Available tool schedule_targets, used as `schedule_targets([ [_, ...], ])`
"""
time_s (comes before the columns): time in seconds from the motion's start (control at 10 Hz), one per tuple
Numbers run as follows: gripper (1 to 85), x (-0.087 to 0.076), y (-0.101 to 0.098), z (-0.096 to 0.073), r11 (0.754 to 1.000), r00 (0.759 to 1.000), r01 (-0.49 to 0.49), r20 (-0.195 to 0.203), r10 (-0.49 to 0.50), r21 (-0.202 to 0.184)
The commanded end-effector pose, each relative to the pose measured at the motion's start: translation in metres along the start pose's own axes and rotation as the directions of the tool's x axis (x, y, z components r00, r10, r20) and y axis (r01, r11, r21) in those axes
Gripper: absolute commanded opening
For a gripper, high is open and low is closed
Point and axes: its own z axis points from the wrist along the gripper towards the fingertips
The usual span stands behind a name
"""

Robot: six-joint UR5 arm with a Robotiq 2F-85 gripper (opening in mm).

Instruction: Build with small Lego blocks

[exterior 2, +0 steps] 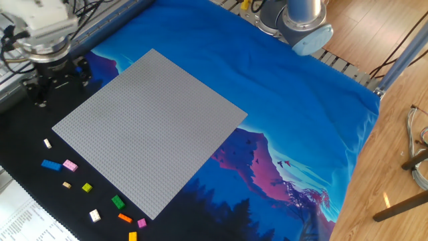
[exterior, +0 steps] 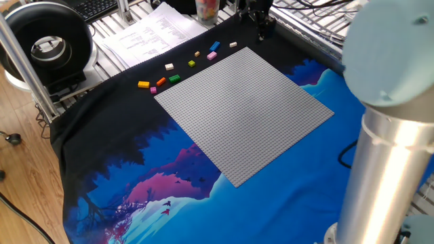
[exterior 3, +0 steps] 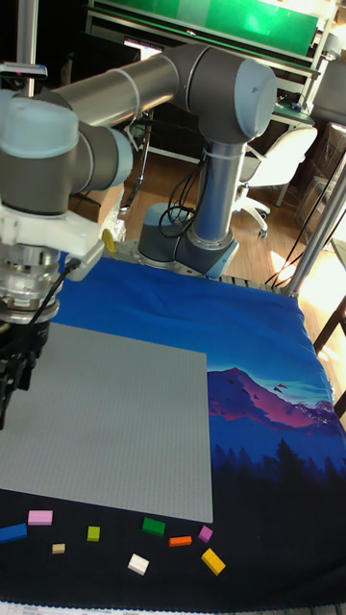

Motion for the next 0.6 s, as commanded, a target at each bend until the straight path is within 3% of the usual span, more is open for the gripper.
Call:
schedule_targets([
  [0.0, 78.3, 0.007, -0.025, 0.019, 1.000, 1.000, 0.009, 0.014, -0.009, -0.007],
  [0.1, 78.3, 0.007, -0.033, 0.020, 1.000, 1.000, 0.015, -0.005, -0.015, -0.003],
  [0.4, 78.3, -0.008, -0.047, 0.038, 1.000, 1.000, -0.005, 0.009, 0.005, 0.012],
  [0.5, 78.3, -0.006, -0.055, 0.040, 1.000, 1.000, -0.001, -0.008, 0.002, 0.031],
])
